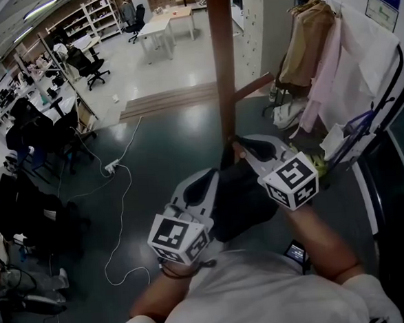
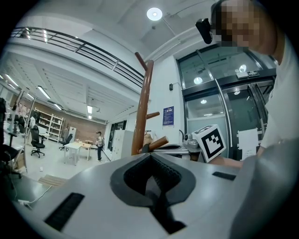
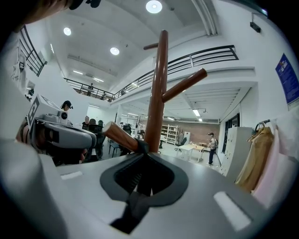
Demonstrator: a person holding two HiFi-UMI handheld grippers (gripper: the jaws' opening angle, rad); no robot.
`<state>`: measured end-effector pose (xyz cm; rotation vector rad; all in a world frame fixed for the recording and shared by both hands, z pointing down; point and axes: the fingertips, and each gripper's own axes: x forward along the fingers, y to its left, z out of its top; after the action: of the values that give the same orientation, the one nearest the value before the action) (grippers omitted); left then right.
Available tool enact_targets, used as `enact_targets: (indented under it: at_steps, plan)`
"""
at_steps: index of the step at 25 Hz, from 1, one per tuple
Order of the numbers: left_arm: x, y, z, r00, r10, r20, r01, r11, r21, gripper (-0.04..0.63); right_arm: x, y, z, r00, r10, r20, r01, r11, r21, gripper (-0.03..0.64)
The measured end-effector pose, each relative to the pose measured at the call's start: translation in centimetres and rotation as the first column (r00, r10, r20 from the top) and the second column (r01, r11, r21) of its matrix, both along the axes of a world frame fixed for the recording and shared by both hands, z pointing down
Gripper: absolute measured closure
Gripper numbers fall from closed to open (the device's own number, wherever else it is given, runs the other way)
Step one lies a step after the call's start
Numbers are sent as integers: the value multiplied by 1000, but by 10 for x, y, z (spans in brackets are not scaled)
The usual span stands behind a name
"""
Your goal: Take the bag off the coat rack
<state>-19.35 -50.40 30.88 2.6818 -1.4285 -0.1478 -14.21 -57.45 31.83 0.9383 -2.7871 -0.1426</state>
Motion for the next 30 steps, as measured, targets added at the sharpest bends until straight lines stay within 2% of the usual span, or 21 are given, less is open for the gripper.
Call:
enact_targets:
  at_steps: [7, 12, 19, 26, 30]
  plan:
    - [4, 31, -14, 1000, -29, -8, 29, 999, 30, 594, 12, 32, -25, 999, -27, 41, 26, 999, 34, 595]
    - [20, 55, -23, 998, -58, 6, 57, 997, 48, 594, 25, 60, -38, 996, -66, 63, 63, 997, 53, 595]
    - [46, 90, -11, 994, -110, 14, 110, 993, 34, 594, 49, 92, -14, 991, -90, 99, 90, 996, -3, 595]
    - [80, 131, 10, 988, -152, 30, 151, 988, 18, 594, 84, 131, 3, 982, -95, 161, 97, 995, -3, 595]
    - [86, 153, 24, 980, -196, 46, 196, 981, -4, 594, 93, 153, 17, 981, -107, 164, 112, 993, -24, 595]
